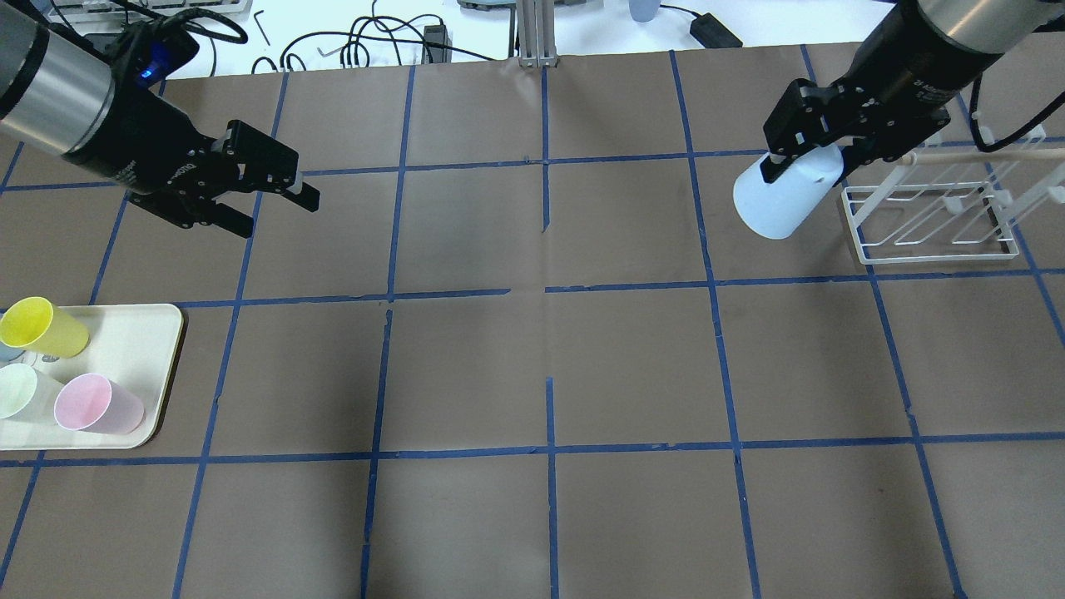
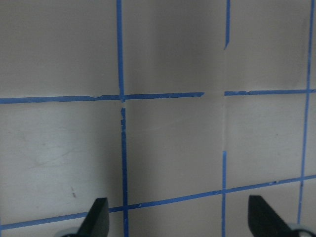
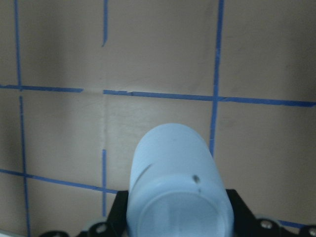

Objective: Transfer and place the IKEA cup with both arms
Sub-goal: 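Lift the cup out of the rack and carry it toward the left gripper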

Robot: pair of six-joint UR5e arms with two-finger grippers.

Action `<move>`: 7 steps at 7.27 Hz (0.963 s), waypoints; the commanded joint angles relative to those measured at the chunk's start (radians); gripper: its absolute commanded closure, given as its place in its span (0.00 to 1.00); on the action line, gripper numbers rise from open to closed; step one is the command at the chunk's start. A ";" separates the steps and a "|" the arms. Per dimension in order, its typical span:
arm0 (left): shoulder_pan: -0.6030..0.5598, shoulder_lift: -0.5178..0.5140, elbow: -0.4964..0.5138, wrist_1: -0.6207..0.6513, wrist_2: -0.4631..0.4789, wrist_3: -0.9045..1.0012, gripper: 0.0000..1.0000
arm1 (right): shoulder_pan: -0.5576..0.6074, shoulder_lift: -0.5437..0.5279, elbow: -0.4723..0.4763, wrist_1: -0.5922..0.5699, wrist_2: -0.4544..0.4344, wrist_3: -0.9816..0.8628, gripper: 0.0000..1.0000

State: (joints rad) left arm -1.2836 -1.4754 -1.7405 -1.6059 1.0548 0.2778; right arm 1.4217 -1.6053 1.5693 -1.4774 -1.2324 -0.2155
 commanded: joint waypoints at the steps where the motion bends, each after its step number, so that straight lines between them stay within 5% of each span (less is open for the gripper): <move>1: 0.087 0.007 -0.124 0.009 -0.277 0.026 0.00 | 0.005 -0.025 0.003 0.138 0.234 0.007 0.56; 5: 0.032 0.010 -0.231 0.011 -0.748 0.008 0.00 | 0.045 -0.033 0.018 0.322 0.700 -0.002 0.56; 7: -0.034 0.012 -0.237 0.011 -0.850 0.004 0.00 | 0.072 -0.033 0.038 0.336 0.867 -0.007 0.56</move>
State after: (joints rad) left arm -1.2820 -1.4629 -1.9713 -1.5953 0.2667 0.2842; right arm 1.4753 -1.6383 1.5945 -1.1542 -0.4716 -0.2183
